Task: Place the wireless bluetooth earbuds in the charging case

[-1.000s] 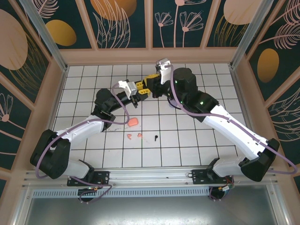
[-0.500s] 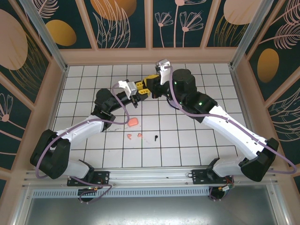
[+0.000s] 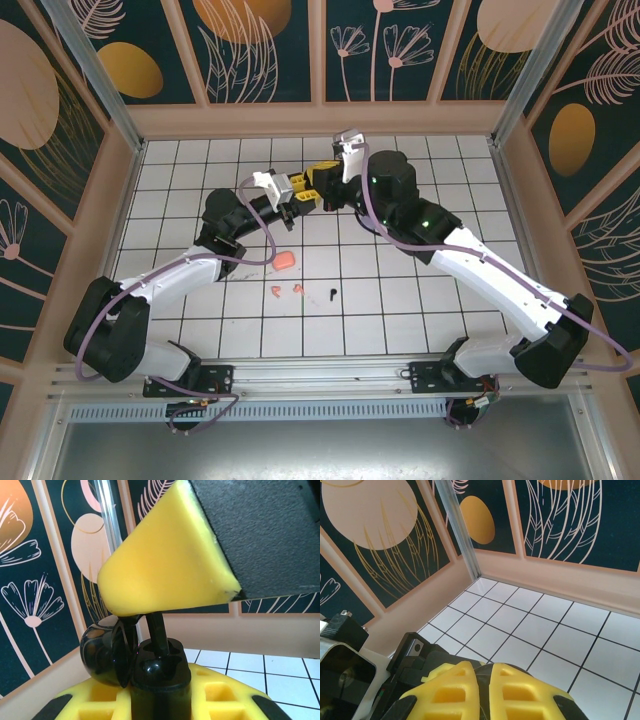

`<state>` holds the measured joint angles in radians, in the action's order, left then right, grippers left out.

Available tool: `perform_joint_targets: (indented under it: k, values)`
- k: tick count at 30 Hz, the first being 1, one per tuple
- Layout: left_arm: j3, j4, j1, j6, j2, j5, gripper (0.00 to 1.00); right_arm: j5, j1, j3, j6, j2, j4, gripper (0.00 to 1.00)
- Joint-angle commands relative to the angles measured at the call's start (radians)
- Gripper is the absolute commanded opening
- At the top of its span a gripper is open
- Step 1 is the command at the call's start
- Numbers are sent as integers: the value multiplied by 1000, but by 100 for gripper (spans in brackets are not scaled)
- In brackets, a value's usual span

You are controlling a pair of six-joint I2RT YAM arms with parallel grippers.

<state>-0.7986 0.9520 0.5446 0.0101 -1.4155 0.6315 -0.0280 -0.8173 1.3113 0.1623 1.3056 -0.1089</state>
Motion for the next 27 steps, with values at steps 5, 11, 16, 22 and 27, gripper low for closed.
perform_joint_targets:
  k: [5, 11, 16, 22, 27]
  values:
    - [-41, 58, 8, -10, 41, 11, 0, -28, 4, -55, 11, -37, -10, 8]
    - [-47, 60, 8, -17, 36, 10, 0, -51, 4, -108, 7, -83, 26, 8]
    - [-48, 63, 6, -21, 33, 23, 0, -47, 4, -106, 11, -70, 29, 7]
    - [-42, 43, 7, -10, 32, 31, 0, -20, 4, -48, 5, -66, 18, 6]
    - [-24, 41, 9, 18, 33, 42, 0, -26, 6, -5, 8, -100, 40, 6]
